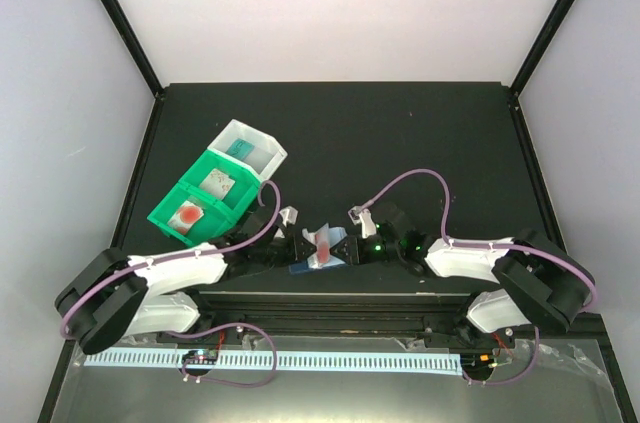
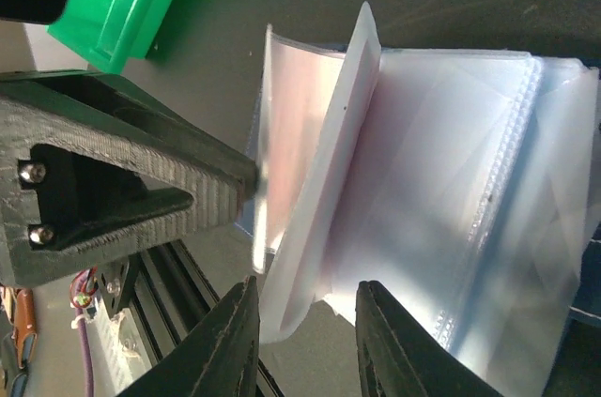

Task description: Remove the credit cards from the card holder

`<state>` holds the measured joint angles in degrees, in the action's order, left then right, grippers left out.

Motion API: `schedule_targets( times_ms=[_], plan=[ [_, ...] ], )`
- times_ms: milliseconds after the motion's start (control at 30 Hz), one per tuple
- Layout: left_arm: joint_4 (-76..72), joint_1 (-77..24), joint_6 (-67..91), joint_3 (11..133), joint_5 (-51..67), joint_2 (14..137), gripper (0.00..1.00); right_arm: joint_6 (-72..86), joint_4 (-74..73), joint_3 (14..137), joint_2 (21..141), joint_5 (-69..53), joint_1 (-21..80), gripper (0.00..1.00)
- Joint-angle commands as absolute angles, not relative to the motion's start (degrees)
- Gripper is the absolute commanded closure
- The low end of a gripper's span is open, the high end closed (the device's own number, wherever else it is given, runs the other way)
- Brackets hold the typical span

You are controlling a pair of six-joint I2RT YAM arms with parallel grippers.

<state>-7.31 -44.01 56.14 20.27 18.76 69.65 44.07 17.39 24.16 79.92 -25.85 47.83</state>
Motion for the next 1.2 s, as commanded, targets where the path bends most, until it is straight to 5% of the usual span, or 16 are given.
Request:
schedule_targets(
  times_ms=[0, 300, 467, 600, 1167],
  plan=[
    [2.4, -44.2, 54.2, 22.8, 12.6, 66.0, 0.81, 43.8, 15.0, 25.3, 79.3, -23.9, 48.1, 0.69],
    [10.5, -43.0, 54.2, 22.2, 8.6, 56.6, 0.79, 43.1, 10.0, 26.4, 78.1, -19.6, 48.1, 0.78],
    [5.0, -42.0, 54.2, 21.4, 14.8, 54.9, 0.56, 41.3, 5.5, 26.8, 76.8, -16.8, 48.1, 0.78],
    [0.5, -42.0, 54.2, 22.3, 19.1, 55.0, 0.5, 37.9, -4.7, 30.6, 74.6, -11.8, 48.1, 0.76],
    [-14.1, -39.0, 53.9, 20.4, 26.3, 71.5, 0.68, 40.5, 2.8, 33.9, 80.4, -17.9, 48.0, 0.86]
  ],
)
